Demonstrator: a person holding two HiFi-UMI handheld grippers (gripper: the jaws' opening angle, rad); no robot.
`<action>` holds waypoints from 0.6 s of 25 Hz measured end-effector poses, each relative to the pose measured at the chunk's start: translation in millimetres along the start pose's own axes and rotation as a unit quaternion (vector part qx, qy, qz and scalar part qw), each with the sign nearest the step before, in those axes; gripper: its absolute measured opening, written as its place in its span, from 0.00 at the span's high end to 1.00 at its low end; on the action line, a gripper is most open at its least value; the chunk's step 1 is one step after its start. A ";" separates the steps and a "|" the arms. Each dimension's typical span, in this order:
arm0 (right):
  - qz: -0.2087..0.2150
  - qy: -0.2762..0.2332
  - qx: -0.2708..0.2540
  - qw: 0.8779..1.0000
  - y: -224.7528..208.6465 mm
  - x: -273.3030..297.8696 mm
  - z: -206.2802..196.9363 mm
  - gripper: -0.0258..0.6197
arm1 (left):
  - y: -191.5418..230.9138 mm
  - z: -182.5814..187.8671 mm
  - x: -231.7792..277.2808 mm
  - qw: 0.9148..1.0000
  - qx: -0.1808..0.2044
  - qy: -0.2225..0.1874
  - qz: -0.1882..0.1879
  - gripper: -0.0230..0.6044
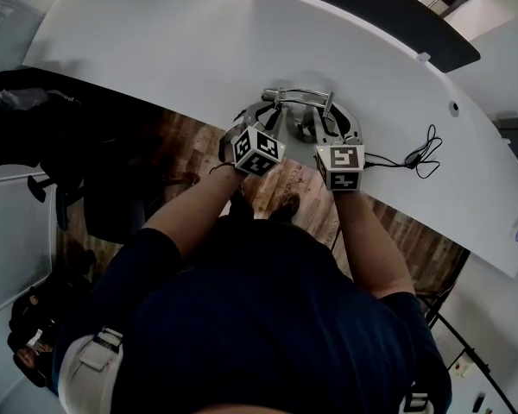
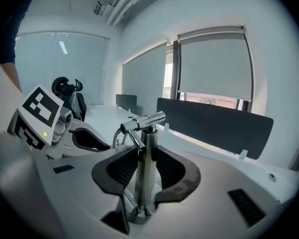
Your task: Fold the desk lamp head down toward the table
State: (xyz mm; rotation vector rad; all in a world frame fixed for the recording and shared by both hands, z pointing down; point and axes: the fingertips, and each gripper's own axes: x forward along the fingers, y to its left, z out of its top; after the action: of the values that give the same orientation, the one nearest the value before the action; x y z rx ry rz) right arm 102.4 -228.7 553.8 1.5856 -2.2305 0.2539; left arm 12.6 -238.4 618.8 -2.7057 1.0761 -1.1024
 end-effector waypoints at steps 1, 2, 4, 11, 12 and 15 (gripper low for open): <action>0.000 0.001 0.000 1.000 0.4 -0.1 0.2 0.78 | 0.0 -0.3 -0.1 1.000 -0.001 -0.001 0.000 0.85; -0.001 0.002 -0.001 1.000 0.8 -0.1 0.6 0.78 | 0.2 -0.6 -0.3 1.000 -0.002 -0.002 0.000 0.85; -0.002 0.003 -0.001 1.000 0.8 0.3 1.0 0.78 | 0.0 -0.8 0.6 1.000 -0.005 -0.004 0.000 0.85; -0.012 0.007 -0.006 1.000 -0.2 0.9 -0.6 0.77 | -1.6 -1.9 0.9 1.000 0.000 0.001 -0.008 0.85; -0.012 0.009 -0.009 1.000 0.5 0.0 -0.3 0.77 | -0.7 -1.9 -0.9 1.000 0.003 0.002 -0.008 0.85; -0.013 0.011 -0.007 1.000 1.3 -5.6 0.9 0.77 | 5.1 1.7 -12.9 1.000 0.030 -0.001 -0.001 0.85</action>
State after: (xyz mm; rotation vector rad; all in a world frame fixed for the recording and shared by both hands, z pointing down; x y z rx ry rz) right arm 102.6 -223.7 550.8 1.5959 -2.1887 0.2458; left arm 4.0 -234.8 608.3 -2.6619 1.0228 -1.1133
